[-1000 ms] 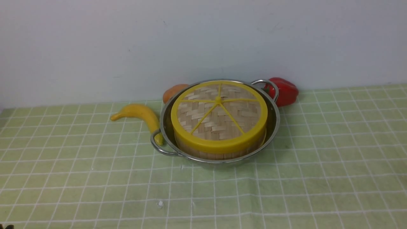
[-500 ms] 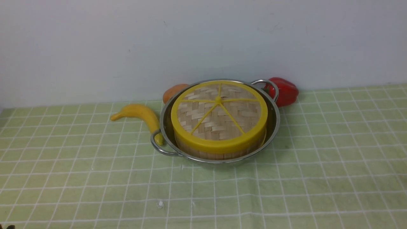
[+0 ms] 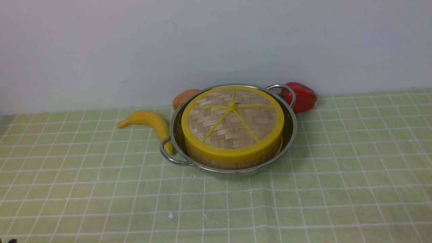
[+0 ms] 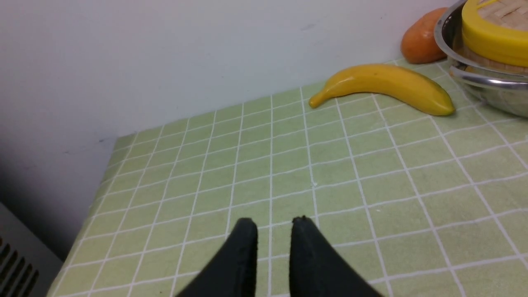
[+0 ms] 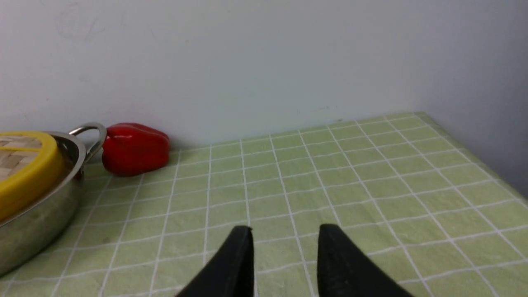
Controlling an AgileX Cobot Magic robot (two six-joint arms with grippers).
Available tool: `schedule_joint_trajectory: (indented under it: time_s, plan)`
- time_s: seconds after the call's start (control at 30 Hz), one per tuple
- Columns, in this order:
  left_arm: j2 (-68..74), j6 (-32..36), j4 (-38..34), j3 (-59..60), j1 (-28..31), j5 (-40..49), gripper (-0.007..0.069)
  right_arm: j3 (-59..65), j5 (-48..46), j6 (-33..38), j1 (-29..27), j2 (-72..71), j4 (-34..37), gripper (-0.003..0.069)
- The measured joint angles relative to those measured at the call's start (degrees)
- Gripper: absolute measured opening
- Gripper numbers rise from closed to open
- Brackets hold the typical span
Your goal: Place the steamer in the pot on the green tablecloth, and put the lid on the steamer.
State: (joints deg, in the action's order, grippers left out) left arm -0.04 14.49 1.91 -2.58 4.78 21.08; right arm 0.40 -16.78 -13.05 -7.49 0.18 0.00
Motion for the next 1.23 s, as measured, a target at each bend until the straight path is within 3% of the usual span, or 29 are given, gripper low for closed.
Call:
schedule_joint_trajectory:
  time_s: [1.23]
  plan:
    - [0.00,0.05,0.00,0.00,0.00,0.00,0.0171,0.00,-0.34,-0.01,0.00,0.00,0.00,0.0240]
